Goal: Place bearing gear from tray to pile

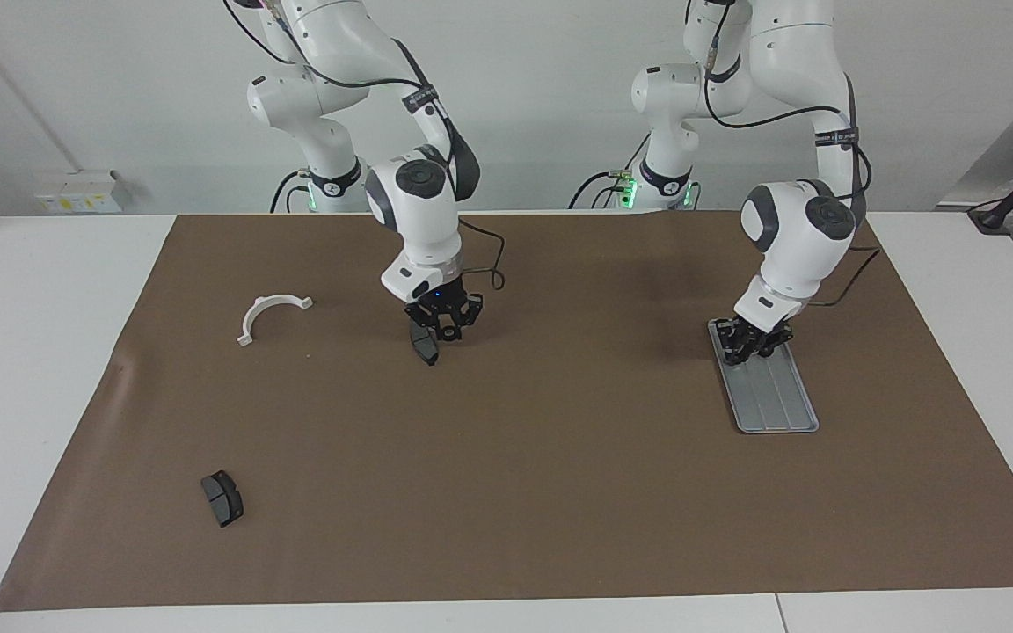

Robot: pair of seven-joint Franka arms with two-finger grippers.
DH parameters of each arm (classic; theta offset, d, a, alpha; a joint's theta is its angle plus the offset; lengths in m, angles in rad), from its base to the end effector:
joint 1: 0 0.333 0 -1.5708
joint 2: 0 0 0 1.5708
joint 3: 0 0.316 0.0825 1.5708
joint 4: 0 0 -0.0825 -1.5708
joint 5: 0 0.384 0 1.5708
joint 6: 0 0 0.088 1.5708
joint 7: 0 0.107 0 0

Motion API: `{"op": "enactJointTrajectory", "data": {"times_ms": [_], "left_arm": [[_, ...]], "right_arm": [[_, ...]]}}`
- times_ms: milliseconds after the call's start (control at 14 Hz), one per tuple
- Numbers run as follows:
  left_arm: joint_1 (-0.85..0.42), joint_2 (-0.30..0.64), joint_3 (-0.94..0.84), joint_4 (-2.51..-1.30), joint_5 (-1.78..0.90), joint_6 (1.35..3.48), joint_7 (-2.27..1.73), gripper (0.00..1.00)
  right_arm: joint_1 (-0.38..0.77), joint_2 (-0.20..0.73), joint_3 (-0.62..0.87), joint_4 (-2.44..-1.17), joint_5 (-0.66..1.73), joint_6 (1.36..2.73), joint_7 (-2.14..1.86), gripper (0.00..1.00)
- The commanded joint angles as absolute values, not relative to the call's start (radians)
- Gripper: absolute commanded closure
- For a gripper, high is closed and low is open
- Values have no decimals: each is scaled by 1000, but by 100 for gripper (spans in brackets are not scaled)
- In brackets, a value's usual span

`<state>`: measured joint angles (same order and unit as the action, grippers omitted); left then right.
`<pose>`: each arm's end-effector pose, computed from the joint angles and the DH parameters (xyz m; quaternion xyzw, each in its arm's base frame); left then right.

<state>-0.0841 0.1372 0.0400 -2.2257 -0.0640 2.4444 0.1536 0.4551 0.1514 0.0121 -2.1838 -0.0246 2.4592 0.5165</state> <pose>0.5493 -0.0244 0.3199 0.9961 -0.0753 0.0418 0.0165 0.5036 0.2540 0.3314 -0.9979 0.0157 -0.0581 0.0227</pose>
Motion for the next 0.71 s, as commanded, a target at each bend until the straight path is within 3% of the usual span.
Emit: {"op": "enactJointTrajectory", "data": {"times_ms": [0, 286, 643], "left_arm": [[-148, 179, 43, -2125, -74, 2410, 112, 100], [-345, 187, 44, -2105, -75, 2404, -191, 100], [-604, 195, 46, -2065, -74, 2389, -604, 100]], "right_arm": [[361, 136, 20, -2200, -26, 2482, 415, 100], [186, 146, 20, -2210, -28, 2479, 152, 100], [118, 141, 20, -2249, -28, 2482, 87, 100]]}}
